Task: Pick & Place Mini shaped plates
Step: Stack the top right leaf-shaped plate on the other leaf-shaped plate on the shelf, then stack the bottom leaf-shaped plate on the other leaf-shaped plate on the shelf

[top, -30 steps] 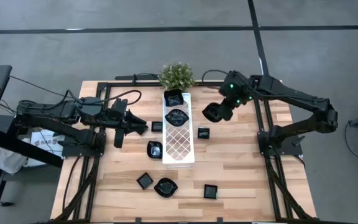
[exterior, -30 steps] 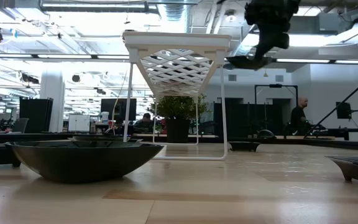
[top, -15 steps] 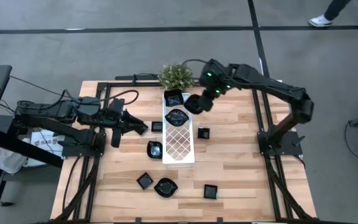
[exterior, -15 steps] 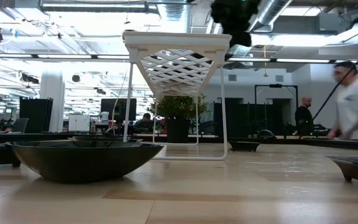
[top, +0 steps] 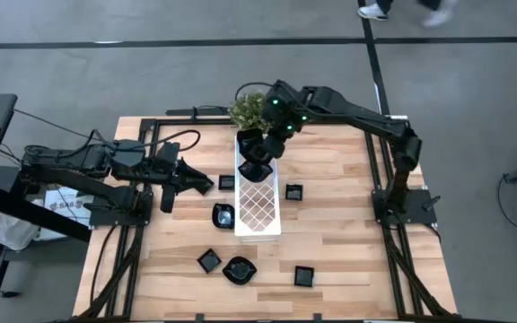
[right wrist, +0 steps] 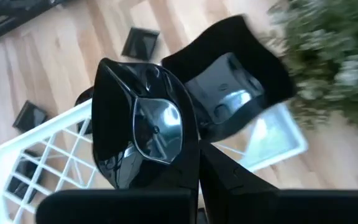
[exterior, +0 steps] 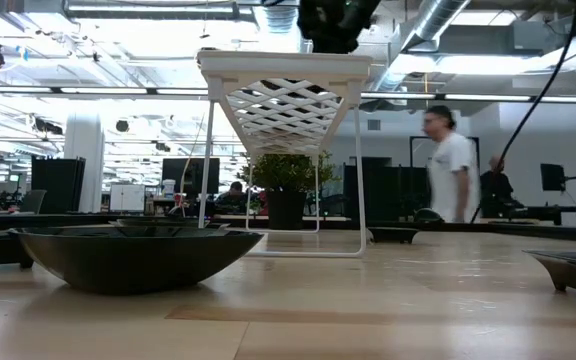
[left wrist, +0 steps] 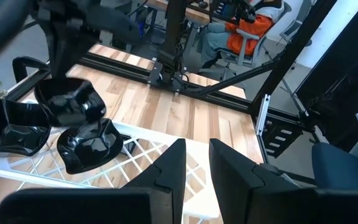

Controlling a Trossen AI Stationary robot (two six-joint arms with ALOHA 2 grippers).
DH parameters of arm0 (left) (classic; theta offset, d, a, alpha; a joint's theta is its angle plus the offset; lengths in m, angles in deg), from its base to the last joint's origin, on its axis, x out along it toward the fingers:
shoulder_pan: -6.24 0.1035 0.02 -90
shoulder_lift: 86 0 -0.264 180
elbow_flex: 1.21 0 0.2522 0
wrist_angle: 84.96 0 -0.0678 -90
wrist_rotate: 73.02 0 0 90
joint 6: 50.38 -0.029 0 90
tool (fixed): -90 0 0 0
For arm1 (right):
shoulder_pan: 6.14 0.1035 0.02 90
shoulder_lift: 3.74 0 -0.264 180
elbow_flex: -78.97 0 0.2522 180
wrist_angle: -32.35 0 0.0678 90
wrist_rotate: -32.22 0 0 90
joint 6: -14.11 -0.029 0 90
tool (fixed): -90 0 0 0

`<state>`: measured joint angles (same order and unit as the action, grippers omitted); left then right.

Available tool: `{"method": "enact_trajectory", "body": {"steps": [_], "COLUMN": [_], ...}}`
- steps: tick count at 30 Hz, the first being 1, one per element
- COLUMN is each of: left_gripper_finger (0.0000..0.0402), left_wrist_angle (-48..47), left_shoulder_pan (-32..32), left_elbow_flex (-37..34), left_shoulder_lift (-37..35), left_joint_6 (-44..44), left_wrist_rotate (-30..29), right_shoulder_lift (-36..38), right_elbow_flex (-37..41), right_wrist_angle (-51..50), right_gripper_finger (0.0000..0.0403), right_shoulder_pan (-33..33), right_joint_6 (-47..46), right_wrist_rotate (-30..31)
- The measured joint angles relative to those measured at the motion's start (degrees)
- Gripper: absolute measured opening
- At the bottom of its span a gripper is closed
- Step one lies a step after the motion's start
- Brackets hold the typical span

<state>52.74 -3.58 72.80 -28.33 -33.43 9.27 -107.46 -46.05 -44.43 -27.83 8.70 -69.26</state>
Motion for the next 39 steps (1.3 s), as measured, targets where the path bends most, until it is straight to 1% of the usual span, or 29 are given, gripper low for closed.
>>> {"method": "enact_trajectory", "body": {"steps": [8,12,17,23,39], "left_gripper_finger": [0.0072,0.0072,0.0072,0.0072,0.0072], "left_wrist_angle": [0.0,0.0,0.0,0.0,0.2], "left_shoulder_pan": [0.0,0.0,0.0,0.0,0.0], "left_elbow_flex": [0.0,0.0,0.0,0.0,0.0], "left_shoulder_lift": [0.0,0.0,0.0,0.0,0.0], "left_joint_6": [0.4,0.4,0.4,0.9,1.3], "left_wrist_rotate": [0.0,0.0,-0.2,-0.2,-0.2], "right_shoulder_lift": [-0.4,-0.2,-0.7,-0.7,-0.7], "right_elbow_flex": [0.0,0.0,0.0,0.0,0.0], "right_wrist_angle": [0.2,0.0,-0.1,0.6,0.1], "right_gripper_finger": [0.0000,0.0000,0.0000,0.0001,0.0043], "right_shoulder_pan": [2.8,4.0,5.3,5.3,5.2], "right_joint_6": [-1.0,-2.6,-2.8,-4.3,-4.7], "right_wrist_rotate": [-0.8,-2.7,-2.3,-1.6,-2.0]}}
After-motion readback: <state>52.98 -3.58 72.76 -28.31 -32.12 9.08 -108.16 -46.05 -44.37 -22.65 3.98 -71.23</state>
